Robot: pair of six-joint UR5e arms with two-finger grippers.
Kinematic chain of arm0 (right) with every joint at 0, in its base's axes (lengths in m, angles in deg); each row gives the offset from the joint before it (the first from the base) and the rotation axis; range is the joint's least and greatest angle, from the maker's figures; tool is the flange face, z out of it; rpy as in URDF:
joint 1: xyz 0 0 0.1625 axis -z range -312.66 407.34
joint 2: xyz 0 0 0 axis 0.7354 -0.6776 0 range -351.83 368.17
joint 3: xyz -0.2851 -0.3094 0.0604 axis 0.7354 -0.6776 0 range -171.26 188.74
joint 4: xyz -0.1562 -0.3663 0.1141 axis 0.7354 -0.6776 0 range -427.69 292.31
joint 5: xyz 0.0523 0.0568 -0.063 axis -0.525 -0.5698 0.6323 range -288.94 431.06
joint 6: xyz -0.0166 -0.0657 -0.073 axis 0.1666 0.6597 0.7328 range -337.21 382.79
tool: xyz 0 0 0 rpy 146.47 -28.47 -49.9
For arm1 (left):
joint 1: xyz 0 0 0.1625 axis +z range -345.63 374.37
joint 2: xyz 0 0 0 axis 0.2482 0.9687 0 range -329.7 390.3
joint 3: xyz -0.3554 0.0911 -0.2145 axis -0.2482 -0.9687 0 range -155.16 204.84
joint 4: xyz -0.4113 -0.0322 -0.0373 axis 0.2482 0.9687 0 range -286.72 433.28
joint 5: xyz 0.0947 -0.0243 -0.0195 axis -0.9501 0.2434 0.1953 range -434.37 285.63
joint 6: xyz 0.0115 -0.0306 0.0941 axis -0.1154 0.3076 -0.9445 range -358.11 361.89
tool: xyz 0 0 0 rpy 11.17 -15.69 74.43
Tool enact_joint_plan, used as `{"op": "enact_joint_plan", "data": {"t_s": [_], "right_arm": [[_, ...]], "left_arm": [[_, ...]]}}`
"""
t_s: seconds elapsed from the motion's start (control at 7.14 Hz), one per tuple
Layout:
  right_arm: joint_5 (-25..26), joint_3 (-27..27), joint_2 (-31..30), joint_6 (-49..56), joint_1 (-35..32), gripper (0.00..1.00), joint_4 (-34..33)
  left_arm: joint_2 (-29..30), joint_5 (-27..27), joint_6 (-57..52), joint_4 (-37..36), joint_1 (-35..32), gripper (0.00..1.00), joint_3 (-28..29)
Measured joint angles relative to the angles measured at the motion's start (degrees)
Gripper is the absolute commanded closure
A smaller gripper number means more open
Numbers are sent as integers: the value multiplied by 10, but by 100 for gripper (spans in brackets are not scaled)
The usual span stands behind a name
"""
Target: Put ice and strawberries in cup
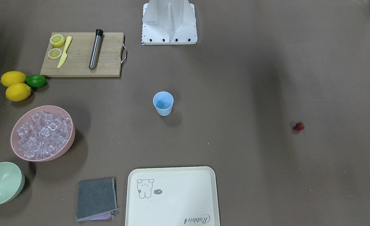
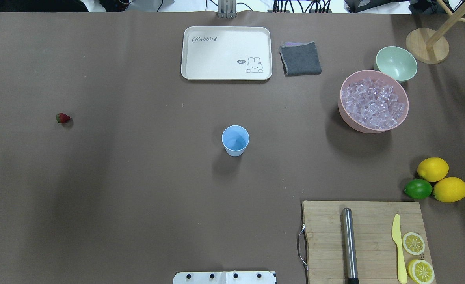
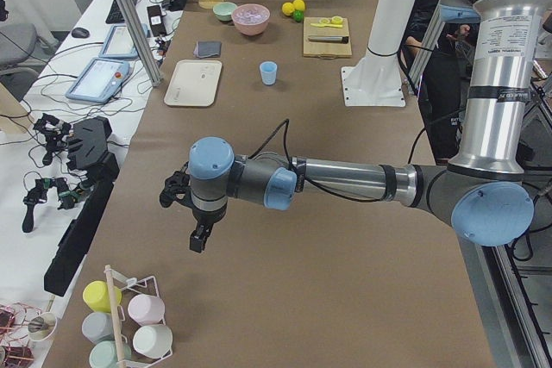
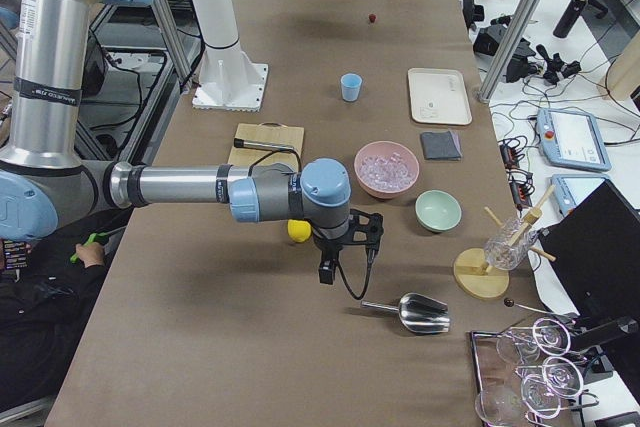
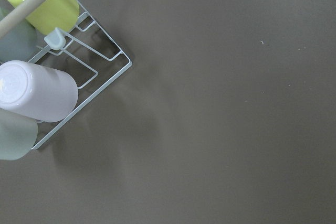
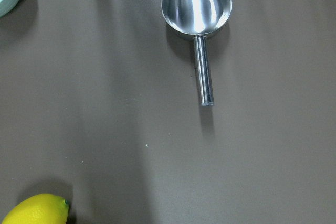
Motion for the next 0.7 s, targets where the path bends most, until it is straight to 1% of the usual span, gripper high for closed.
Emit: {"op": "enact_joint_plan", "data": {"t_s": [0.7], "right_arm": [[-1, 5, 4, -1, 14, 0, 1]], "left_arm": [[0, 1, 0, 2, 0, 2, -3]]}}
